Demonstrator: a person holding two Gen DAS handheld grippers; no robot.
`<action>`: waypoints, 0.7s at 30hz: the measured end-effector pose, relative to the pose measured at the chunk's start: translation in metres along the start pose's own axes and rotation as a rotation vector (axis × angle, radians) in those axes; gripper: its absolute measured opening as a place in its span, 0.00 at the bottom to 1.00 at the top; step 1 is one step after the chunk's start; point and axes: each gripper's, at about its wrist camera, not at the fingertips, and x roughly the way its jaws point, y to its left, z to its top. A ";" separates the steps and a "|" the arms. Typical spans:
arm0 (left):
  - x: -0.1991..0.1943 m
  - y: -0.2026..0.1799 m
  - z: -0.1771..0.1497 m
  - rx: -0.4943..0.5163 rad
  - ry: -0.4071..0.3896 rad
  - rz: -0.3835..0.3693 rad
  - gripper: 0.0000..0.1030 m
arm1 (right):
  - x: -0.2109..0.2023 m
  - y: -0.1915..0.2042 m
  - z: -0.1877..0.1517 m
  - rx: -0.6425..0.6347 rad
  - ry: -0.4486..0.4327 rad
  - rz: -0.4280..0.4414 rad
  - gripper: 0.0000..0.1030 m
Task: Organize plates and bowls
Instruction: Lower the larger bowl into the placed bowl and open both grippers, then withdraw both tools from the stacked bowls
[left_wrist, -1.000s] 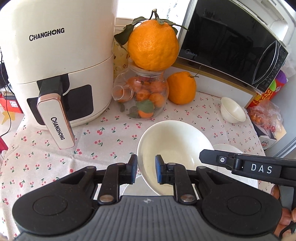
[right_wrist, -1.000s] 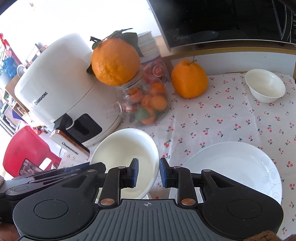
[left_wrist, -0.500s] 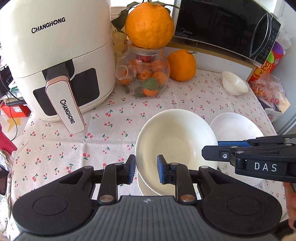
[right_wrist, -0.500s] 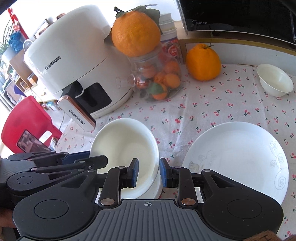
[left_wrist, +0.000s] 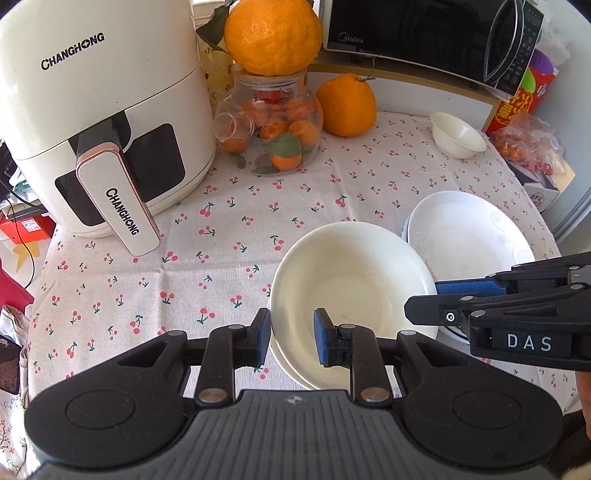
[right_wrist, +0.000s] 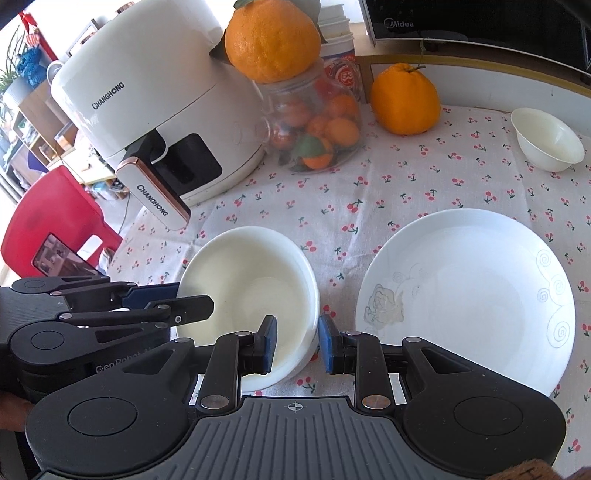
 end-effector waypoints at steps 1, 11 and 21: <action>0.000 -0.001 0.000 0.006 0.002 0.002 0.21 | 0.000 0.000 -0.001 0.000 0.003 0.000 0.25; 0.005 -0.002 0.000 0.001 0.021 0.004 0.29 | 0.003 -0.001 -0.005 0.002 0.017 0.014 0.28; 0.004 -0.002 0.000 0.010 0.013 0.024 0.53 | 0.000 -0.006 -0.001 0.038 -0.005 0.015 0.56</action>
